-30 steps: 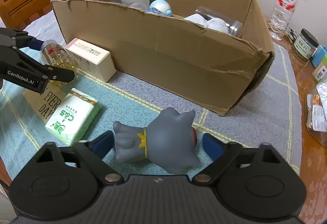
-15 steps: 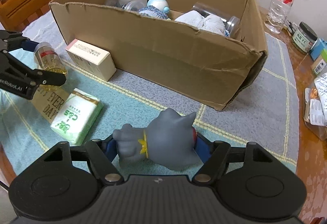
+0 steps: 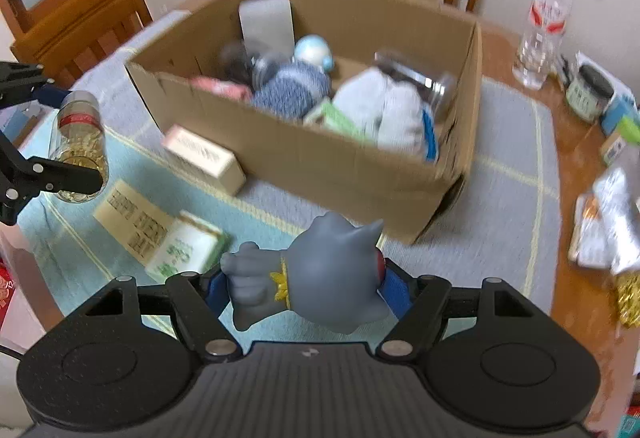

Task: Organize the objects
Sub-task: 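Carry the capsule jar and cat figurine over the box and release them inside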

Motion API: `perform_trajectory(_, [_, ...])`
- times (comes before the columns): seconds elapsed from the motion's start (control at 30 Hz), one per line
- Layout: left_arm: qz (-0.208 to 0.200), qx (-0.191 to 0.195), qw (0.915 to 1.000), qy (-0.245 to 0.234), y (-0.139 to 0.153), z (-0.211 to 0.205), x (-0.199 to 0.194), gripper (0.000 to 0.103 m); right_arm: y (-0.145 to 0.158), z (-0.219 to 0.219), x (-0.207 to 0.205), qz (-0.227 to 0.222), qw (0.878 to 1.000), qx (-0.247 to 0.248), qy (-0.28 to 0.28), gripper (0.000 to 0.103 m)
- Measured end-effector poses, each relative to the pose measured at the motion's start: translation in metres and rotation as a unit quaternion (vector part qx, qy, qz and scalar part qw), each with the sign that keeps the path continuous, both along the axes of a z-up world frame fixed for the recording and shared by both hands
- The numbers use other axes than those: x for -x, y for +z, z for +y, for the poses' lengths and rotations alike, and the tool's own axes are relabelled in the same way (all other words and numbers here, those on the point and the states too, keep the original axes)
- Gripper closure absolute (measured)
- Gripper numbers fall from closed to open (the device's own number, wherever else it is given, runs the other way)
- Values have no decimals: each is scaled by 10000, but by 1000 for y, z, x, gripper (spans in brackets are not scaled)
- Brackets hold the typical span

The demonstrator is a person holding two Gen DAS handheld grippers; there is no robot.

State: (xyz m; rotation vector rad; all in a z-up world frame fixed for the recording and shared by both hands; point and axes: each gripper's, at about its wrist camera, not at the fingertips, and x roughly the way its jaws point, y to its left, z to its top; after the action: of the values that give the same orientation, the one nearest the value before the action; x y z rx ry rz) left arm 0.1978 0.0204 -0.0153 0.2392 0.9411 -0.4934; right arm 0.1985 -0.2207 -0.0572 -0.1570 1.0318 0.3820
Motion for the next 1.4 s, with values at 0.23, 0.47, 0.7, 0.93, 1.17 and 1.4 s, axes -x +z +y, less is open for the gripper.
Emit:
perform_trajectory(0.23, [-474,327,9983,-110,44,-17,-32,10,41,-3,-8,-292,9993,-223,46,25])
perform_trajectory(0.47, [-675,289,9973,-10,44,-44,-75,9,62,0,-21,-499,9984,-228,103,25])
perform_trajectory(0.7, [-727,288,9964,336,33,-33,-80,5,67,6,-38,-561,9981,-149,181,25])
perform_trajectory(0.93, [-884,225,9929,762,30,-12,-60,4,65,14,-59,-560,9981,-41,263,25])
perform_trajectory(1.17, [-984,160,9866,1292,24,11,-38,1,67,28,-92,-650,9970,149,404,25])
perform_trajectory(1.4, [-845,-63,9846,1531,10,24,-23,1,70,50,-135,-890,9938,389,535,25])
